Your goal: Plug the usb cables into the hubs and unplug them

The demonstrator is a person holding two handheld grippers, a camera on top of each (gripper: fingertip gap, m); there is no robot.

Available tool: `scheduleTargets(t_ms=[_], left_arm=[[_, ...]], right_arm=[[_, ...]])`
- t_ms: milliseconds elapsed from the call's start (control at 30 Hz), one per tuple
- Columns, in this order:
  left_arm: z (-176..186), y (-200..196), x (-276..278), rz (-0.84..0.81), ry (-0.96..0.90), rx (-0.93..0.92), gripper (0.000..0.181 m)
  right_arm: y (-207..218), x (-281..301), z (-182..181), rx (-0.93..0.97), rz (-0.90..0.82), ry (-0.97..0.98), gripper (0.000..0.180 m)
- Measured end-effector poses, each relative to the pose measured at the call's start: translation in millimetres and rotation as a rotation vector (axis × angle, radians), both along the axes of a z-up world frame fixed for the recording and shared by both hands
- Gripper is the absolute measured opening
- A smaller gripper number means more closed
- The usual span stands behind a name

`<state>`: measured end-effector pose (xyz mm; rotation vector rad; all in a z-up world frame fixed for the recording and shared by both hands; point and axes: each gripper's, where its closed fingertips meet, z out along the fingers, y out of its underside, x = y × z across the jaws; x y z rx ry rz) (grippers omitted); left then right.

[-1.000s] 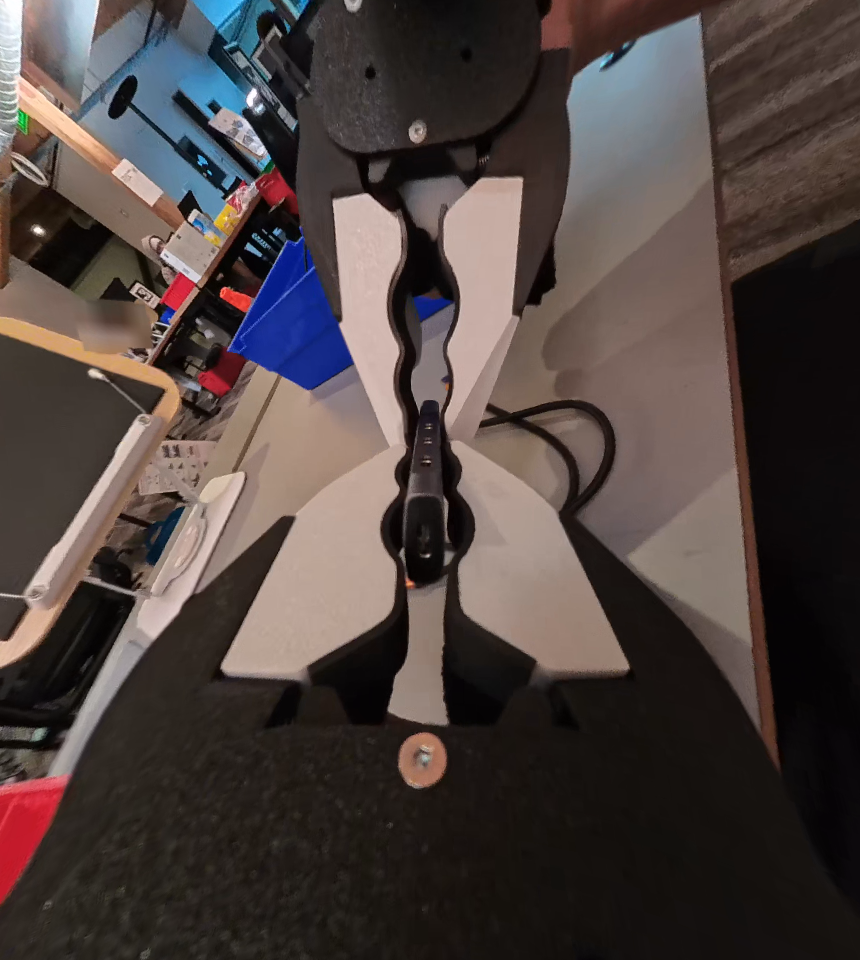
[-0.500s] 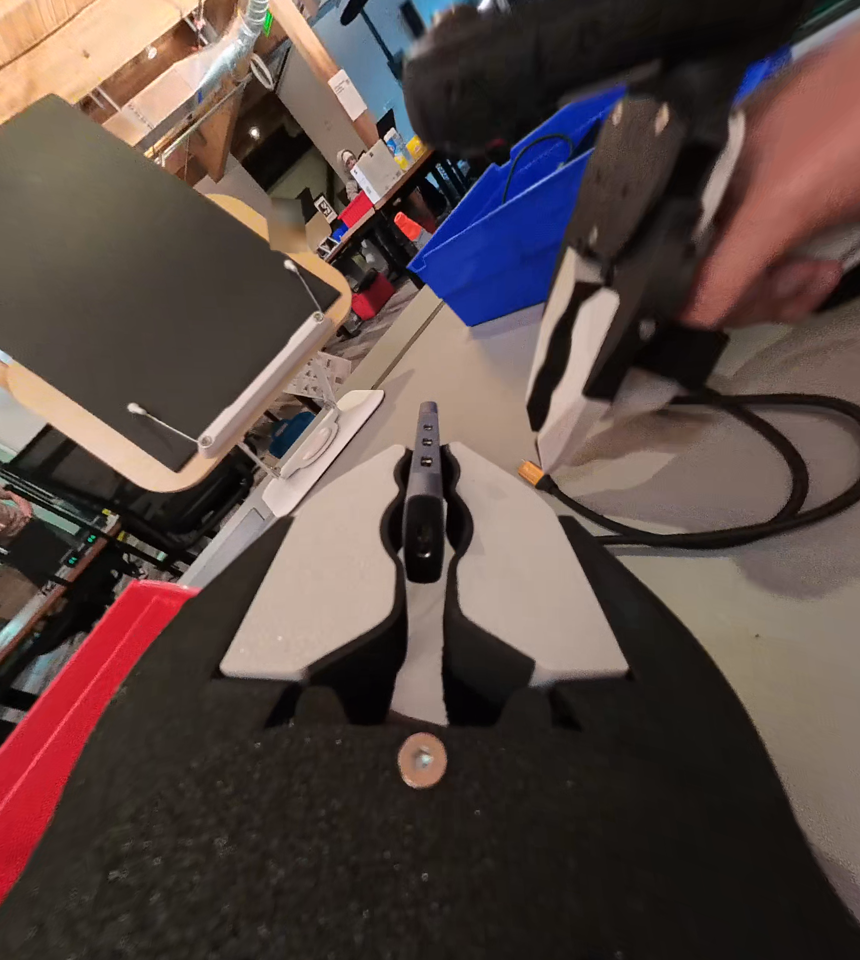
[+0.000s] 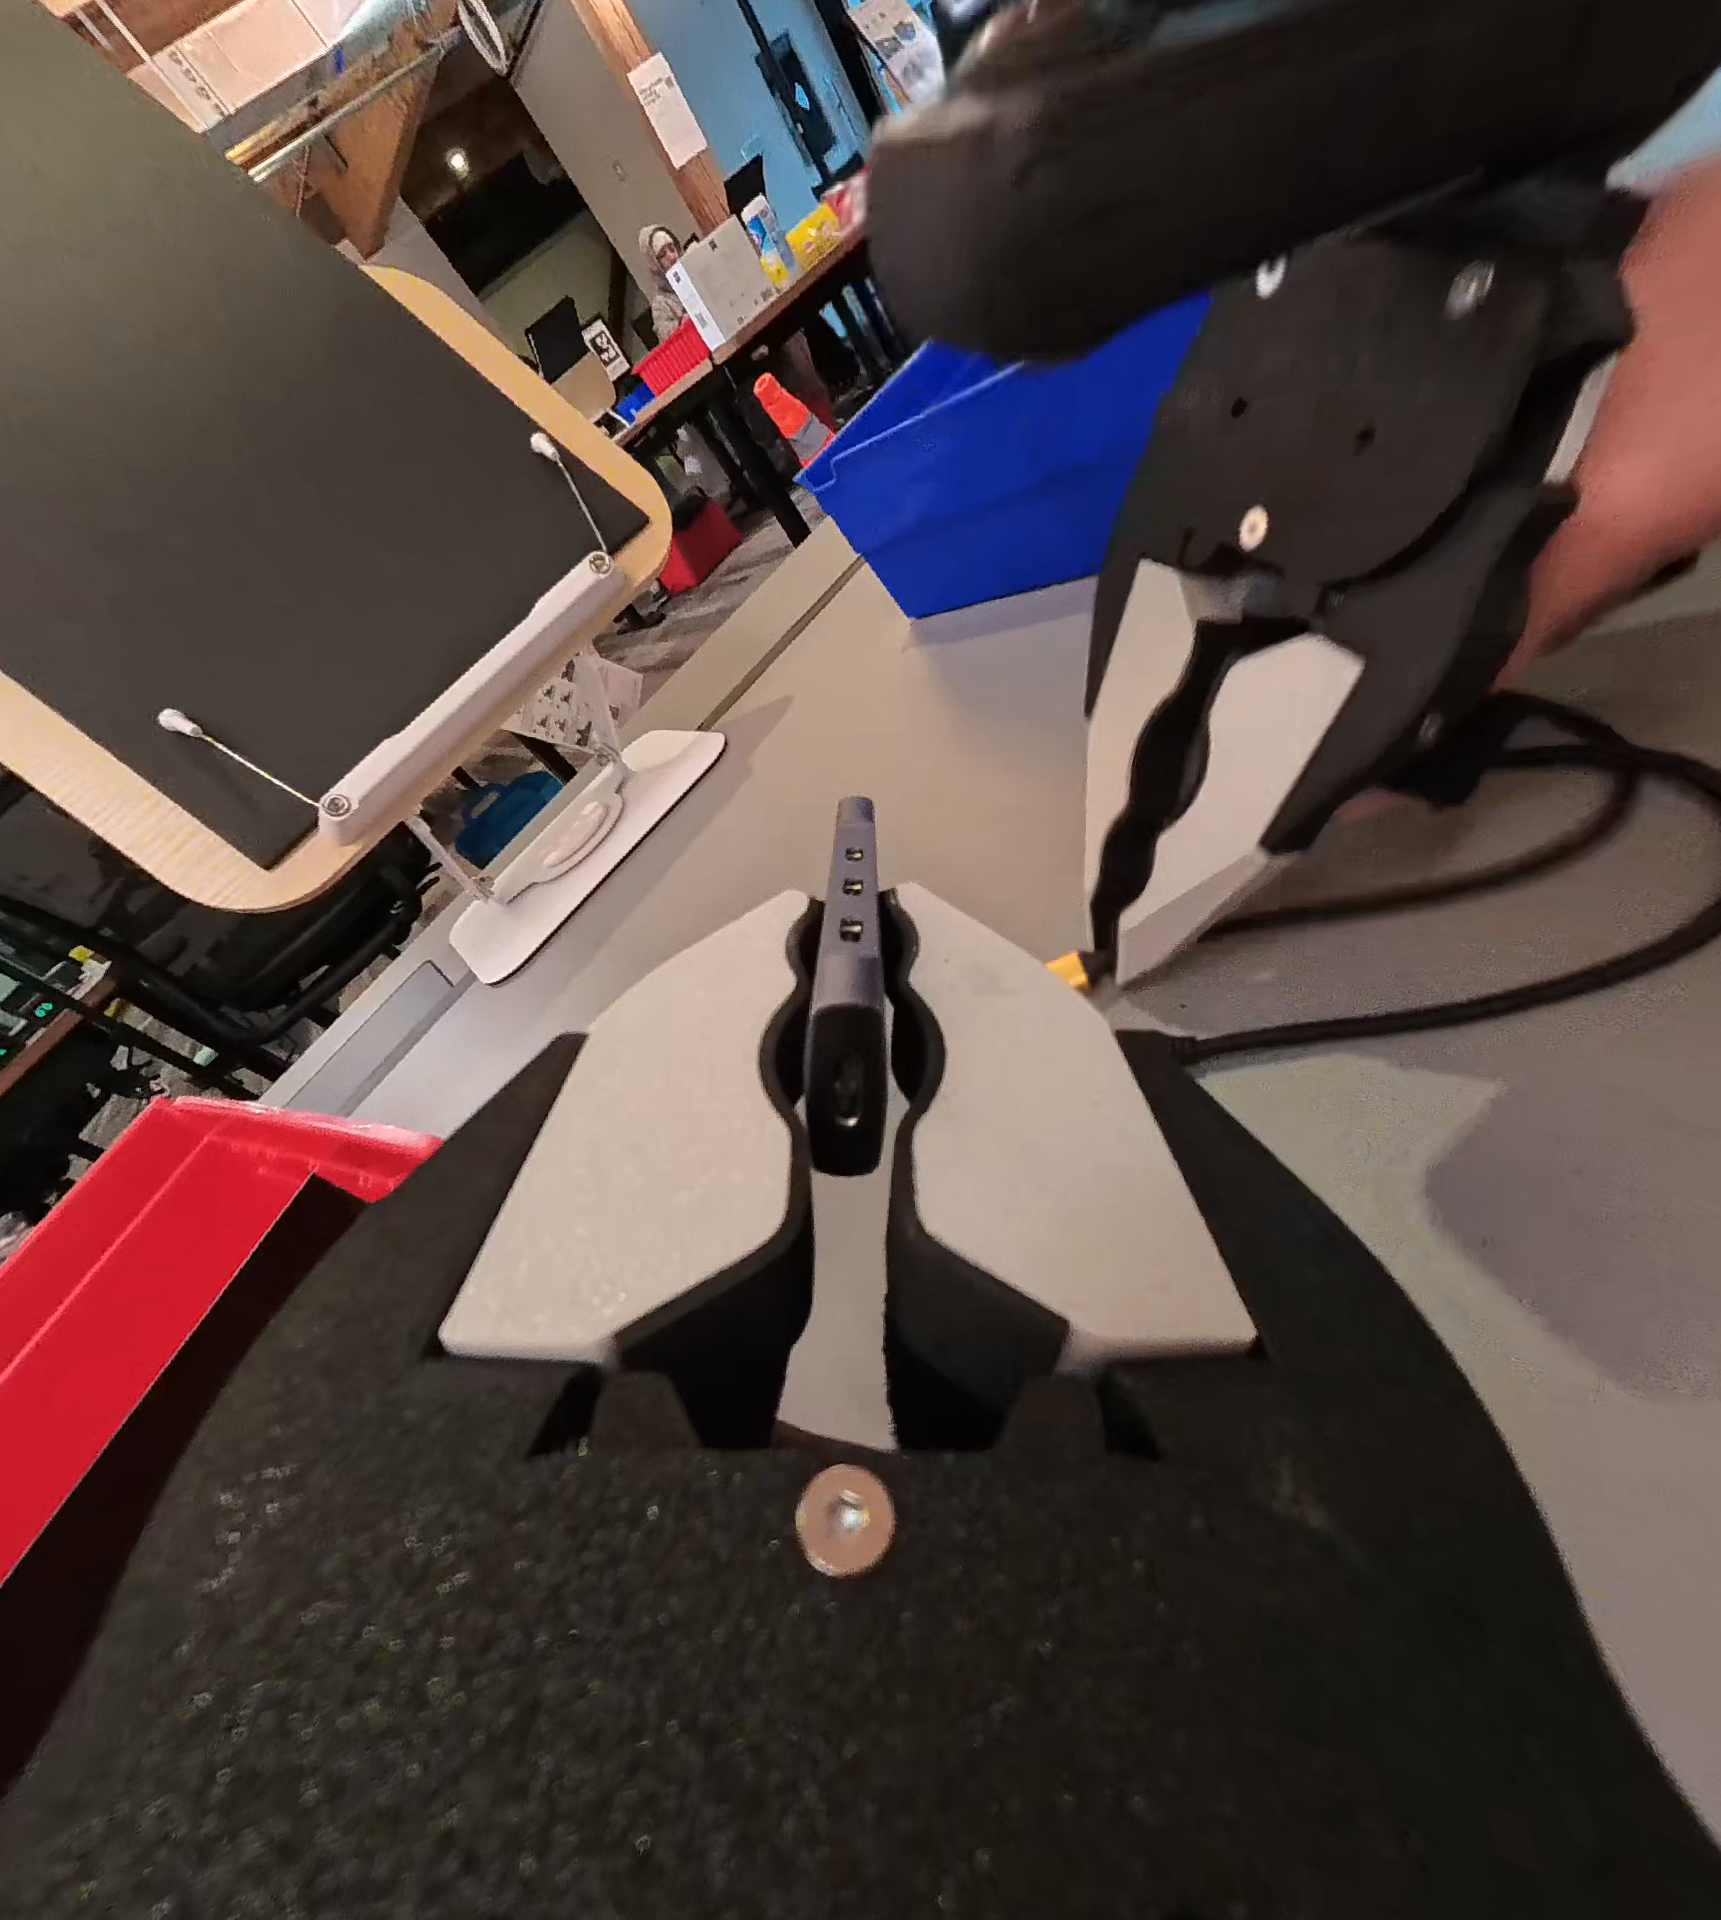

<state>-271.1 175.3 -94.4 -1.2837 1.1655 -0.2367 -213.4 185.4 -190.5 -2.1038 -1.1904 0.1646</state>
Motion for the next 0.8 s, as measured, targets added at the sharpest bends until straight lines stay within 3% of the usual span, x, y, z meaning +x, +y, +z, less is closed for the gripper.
scheduleTargets(t_ms=[200, 333, 533, 800], left_arm=[[-8.2, -2.8, 5.9, -0.013, 0.104, 0.104, 0.009], [-8.6, -4.1, 10.5, 0.005, 0.195, 0.236, 0.009], [-16.6, -7.6, 18.0, 0.008, 0.385, 0.454, 0.009], [-21.7, -8.7, 25.1, 0.013, 0.504, 0.579, 0.009]], right_arm=[[-12.1, 11.8, 54.2, 0.002, 0.094, 0.205, 0.005], [-46.4, -2.5, 77.7, -0.125, 0.210, 0.284, 0.006], [-62.4, -15.8, 72.9, -0.173, 0.260, 0.255, 0.006], [-65.4, -19.5, 65.8, -0.218, 0.262, 0.272, 0.006]])
